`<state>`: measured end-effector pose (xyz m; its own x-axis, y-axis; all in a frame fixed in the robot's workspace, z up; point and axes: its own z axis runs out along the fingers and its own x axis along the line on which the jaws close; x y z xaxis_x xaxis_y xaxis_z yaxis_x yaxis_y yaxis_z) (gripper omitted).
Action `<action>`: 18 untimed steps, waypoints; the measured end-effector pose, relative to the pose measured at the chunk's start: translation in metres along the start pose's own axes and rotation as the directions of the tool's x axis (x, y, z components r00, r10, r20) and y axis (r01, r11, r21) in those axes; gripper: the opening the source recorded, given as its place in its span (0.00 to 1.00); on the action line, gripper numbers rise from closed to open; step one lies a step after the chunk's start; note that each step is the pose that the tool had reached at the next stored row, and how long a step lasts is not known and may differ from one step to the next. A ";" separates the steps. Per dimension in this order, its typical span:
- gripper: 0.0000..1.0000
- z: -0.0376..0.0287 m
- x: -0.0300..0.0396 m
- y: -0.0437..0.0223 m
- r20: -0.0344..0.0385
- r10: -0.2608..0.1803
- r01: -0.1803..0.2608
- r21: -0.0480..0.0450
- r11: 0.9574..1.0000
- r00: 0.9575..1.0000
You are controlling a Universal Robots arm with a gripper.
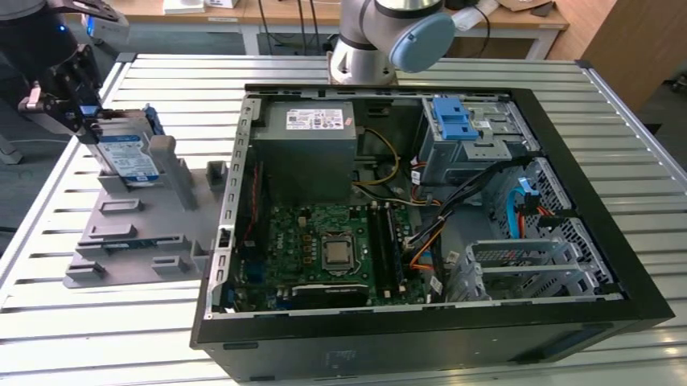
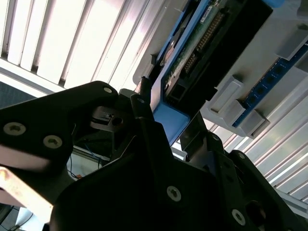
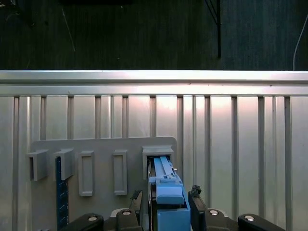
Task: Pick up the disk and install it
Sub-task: 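Pick up the disk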
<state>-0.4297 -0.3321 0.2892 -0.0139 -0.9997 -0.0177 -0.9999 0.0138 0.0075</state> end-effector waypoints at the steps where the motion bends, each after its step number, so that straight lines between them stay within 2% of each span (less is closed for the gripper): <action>1: 0.50 0.0007 0.0000 0.0000 0.000 0.000 0.000 0.000 1.000 1.000; 10: 0.50 0.0020 0.0000 0.0000 0.000 0.000 0.000 -0.001 1.000 1.000; 12: 0.48 0.0021 0.0001 0.0000 0.000 0.000 0.000 -0.001 1.000 1.000; 14: 0.37 0.0021 0.0001 0.0000 0.000 0.000 0.000 -0.001 1.000 1.000; 18: 0.37 0.0021 0.0000 0.0000 0.000 0.000 0.000 -0.001 1.000 1.000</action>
<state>-0.4298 -0.3321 0.2871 -0.0139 -0.9997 -0.0177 -0.9999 0.0138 0.0084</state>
